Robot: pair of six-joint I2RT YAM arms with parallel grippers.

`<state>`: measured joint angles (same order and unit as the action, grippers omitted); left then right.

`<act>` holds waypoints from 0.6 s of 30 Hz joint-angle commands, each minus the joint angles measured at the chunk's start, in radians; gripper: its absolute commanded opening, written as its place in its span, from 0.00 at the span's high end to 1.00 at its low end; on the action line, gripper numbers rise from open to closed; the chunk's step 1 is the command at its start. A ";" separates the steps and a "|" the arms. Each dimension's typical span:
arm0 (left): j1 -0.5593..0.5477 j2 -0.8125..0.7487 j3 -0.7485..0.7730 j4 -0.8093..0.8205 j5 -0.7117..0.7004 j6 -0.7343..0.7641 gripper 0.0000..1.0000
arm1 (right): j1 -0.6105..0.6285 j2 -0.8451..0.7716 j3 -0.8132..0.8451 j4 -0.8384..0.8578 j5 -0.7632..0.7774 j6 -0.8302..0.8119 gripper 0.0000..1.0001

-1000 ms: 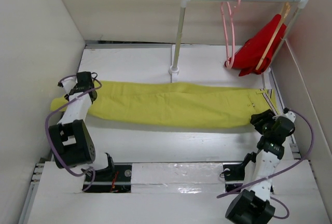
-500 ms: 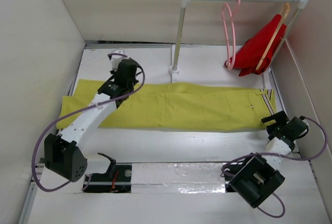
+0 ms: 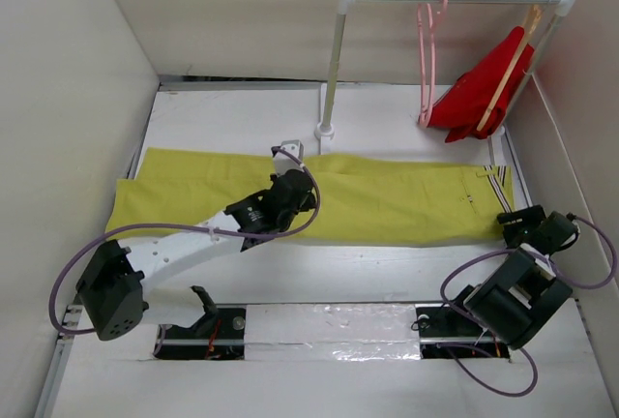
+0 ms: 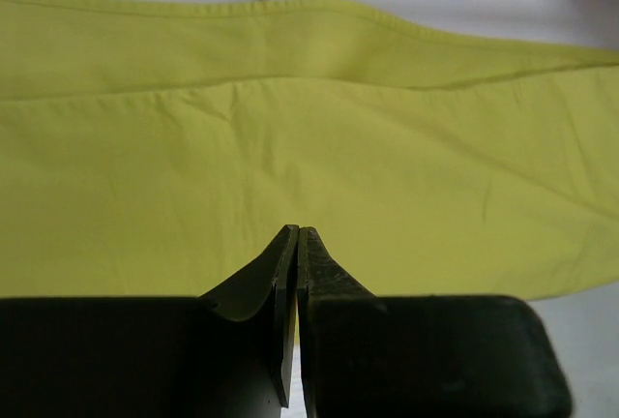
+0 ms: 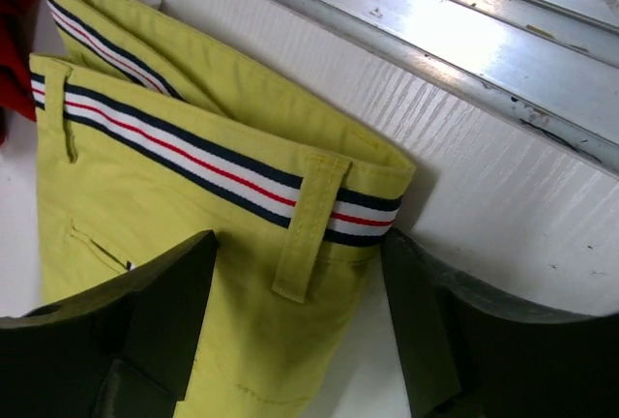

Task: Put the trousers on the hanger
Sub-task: Fold the trousers at the center of the board.

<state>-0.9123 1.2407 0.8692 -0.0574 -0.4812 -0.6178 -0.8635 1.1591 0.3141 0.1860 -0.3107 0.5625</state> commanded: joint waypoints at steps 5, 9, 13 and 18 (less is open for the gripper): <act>-0.037 -0.020 -0.103 0.108 -0.103 -0.039 1.00 | 0.037 -0.010 0.010 0.164 -0.063 -0.013 0.95; -0.037 -0.053 -0.168 0.143 -0.120 -0.049 1.00 | 0.200 -0.230 0.010 0.084 -0.076 -0.140 1.00; -0.037 -0.076 -0.216 0.142 -0.142 -0.076 1.00 | 0.429 -0.475 -0.012 -0.057 -0.137 -0.246 1.00; -0.037 -0.077 -0.303 0.168 -0.157 -0.115 1.00 | 0.804 -0.625 0.106 -0.244 -0.076 -0.289 1.00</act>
<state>-0.9478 1.1797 0.6033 0.0708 -0.6003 -0.6945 -0.2043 0.5774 0.3367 0.0551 -0.3729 0.3305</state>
